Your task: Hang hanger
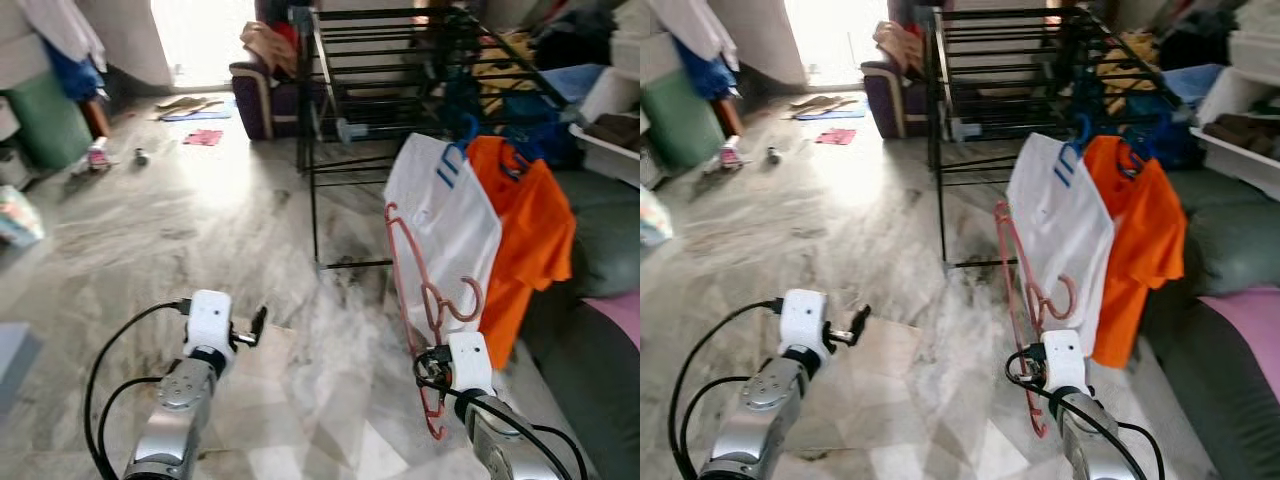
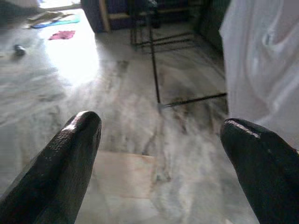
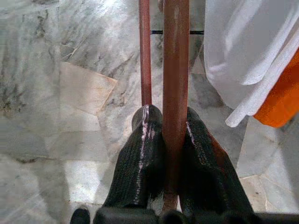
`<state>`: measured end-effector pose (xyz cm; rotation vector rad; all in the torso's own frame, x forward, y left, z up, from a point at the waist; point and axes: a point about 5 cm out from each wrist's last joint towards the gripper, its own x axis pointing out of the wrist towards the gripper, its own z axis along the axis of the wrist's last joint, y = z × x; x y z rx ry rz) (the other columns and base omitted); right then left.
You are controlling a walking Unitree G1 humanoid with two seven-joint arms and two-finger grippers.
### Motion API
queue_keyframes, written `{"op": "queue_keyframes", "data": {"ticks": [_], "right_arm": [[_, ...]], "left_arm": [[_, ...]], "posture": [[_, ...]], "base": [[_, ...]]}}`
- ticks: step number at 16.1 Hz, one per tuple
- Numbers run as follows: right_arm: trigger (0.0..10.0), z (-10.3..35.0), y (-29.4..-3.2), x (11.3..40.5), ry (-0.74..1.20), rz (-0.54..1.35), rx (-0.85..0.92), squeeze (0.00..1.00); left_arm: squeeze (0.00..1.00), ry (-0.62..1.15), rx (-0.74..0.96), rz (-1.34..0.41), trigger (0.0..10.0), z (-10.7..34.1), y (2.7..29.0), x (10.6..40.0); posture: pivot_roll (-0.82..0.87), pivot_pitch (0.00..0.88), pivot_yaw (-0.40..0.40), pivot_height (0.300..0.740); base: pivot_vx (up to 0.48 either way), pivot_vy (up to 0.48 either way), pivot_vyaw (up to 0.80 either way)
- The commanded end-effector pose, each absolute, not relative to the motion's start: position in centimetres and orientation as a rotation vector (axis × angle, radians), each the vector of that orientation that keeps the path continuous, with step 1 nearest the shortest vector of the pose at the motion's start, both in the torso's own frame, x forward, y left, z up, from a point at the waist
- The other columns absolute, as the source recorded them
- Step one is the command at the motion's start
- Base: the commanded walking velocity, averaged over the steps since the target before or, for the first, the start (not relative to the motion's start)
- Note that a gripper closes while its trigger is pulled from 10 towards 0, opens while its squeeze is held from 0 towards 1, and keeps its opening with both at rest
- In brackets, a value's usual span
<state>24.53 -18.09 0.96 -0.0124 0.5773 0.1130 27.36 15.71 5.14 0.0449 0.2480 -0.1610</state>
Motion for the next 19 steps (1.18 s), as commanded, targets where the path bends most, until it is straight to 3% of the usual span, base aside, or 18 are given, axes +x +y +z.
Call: {"op": "queue_keyframes", "data": {"ticks": [1, 13, 19], "right_arm": [[10.0, 1.5, -18.2, 24.9, 0.551, 0.11, -0.012, 0.0], [10.0, 0.8, -17.9, 24.3, 0.602, 0.144, 0.011, 0.0], [10.0, 1.6, -18.8, 25.3, 0.585, 0.116, -0.044, 0.0]], "left_arm": [[0.0, 0.218, 0.067, -0.159, 10.0, 5.8, 15.8, 27.8], [0.0, 0.276, 0.097, -0.134, 10.0, 4.5, 15.5, 27.7], [0.0, 0.277, 0.099, -0.105, 10.0, 4.6, 15.5, 27.9]], "posture": [[-0.04, 0.0, 0.038, 0.74], [-0.04, 0.0, 0.036, 0.74], [-0.04, 0.0, 0.028, 0.74]], "base": [[0.0, 0.0, 0.0], [0.398, 0.0, 0.0], [0.435, 0.0, 0.0]]}}
